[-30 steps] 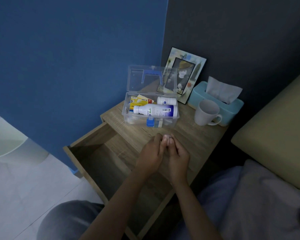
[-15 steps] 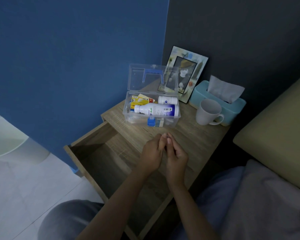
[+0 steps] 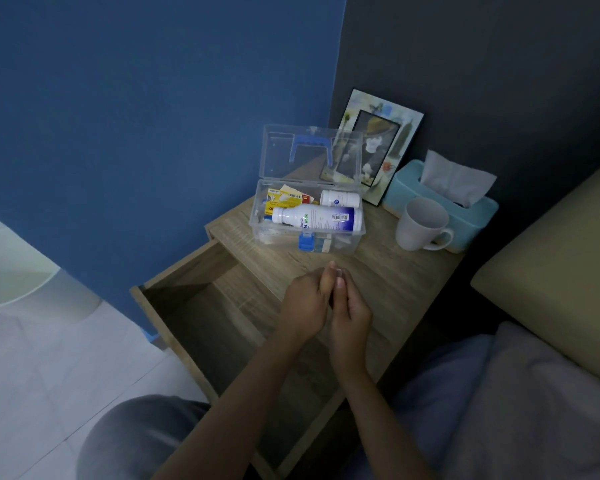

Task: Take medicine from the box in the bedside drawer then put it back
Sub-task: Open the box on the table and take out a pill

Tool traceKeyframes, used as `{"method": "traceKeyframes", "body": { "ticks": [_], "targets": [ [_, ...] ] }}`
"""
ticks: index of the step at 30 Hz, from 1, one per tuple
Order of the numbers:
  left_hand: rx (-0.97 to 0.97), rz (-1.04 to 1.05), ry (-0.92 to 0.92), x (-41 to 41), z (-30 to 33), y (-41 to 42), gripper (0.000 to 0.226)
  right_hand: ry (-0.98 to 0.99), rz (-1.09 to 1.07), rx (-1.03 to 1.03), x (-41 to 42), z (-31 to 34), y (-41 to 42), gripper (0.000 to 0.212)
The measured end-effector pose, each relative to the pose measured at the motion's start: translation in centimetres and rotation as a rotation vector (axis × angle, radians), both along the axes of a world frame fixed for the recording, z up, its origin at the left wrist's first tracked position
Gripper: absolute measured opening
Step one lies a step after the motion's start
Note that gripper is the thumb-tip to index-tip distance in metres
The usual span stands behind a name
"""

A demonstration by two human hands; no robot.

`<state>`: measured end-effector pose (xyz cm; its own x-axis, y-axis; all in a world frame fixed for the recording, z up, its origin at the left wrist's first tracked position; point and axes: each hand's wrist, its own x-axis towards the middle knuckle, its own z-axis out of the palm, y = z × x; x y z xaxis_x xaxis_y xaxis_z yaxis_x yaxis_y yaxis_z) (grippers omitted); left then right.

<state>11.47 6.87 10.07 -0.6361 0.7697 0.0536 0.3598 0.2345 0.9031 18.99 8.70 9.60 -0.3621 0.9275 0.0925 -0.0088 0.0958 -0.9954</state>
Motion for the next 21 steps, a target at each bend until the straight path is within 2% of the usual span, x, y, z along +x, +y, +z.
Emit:
{"method": "traceKeyframes", "body": {
  "ticks": [4,6,9,12,18,21],
  "targets": [
    [-0.071,-0.043,0.051,-0.3,0.7,0.0,0.061,0.053,-0.003,0.015,-0.2,0.2,0.1,0.027],
    [-0.105,-0.034,0.098,-0.5,1.1,0.1,0.058,0.064,-0.01,0.018,-0.3,0.3,0.7,0.024],
    [-0.049,-0.001,0.144,-0.5,1.3,-0.4,0.045,0.022,-0.048,0.028,-0.5,0.3,1.6,0.024],
    [0.003,-0.085,0.168,-0.4,1.4,-0.6,0.04,0.015,-0.007,0.05,-0.5,0.4,1.6,0.022],
    [0.018,-0.075,0.218,-0.5,1.1,-0.5,0.042,-0.056,-0.027,0.125,-0.5,-0.1,1.3,0.016],
    [0.054,-0.026,0.178,-0.3,1.1,-0.3,0.044,-0.098,-0.024,0.175,-0.7,-0.2,1.2,0.019]
  ]
}}
